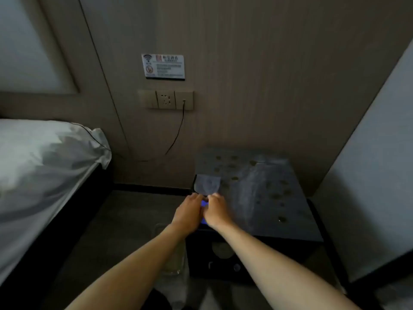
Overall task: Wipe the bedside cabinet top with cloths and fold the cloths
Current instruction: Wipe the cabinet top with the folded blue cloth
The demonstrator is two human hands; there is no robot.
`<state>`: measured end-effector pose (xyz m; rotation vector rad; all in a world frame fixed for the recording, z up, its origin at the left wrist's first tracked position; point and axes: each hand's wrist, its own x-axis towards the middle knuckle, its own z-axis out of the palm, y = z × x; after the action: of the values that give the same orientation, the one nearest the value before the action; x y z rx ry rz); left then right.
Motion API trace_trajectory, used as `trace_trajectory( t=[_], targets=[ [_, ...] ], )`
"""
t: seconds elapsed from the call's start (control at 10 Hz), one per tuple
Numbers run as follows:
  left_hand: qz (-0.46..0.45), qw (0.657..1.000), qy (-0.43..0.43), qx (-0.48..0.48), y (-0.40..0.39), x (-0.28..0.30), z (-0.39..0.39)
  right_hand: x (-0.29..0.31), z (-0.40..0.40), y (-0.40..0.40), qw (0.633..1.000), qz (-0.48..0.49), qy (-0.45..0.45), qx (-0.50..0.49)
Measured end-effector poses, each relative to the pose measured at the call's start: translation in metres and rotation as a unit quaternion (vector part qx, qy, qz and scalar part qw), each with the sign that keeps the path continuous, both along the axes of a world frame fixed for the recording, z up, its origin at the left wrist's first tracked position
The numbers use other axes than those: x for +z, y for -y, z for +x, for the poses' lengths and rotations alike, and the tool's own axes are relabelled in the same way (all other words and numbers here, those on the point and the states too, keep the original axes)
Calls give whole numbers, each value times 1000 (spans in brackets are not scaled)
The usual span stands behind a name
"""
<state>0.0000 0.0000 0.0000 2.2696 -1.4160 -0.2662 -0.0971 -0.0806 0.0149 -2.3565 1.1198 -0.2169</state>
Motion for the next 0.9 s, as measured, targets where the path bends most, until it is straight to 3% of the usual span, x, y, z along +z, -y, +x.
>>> trace_trajectory(
  t=[0.1,0.2,0.3,0.4,0.5,0.6,0.8,0.9],
  targets=[
    [63,992,95,-47,-6,-28,-2,-43,21,-17,999,-20,-31,11],
    [121,983,126,-51,-15,-48,-2,-91,39,-22,1000,-20,3,-9],
    [143,980,135,-31,-22,-55,-3,-220,92,35,993,-86,-76,-2],
    [151,978,142,-27,-24,-57,-5,-249,102,30,998,11,-22,53],
    [142,980,137,-23,-24,-58,-4,-98,44,-20,999,23,-31,29],
    [132,984,121,-26,-26,-60,-5,-86,31,-18,998,-34,-37,49],
    [78,995,68,6,-25,-59,-4,-81,12,-20,994,-48,-65,73],
    [108,989,101,-9,-25,-57,-5,-80,11,-24,993,-50,-77,79]
  ],
)
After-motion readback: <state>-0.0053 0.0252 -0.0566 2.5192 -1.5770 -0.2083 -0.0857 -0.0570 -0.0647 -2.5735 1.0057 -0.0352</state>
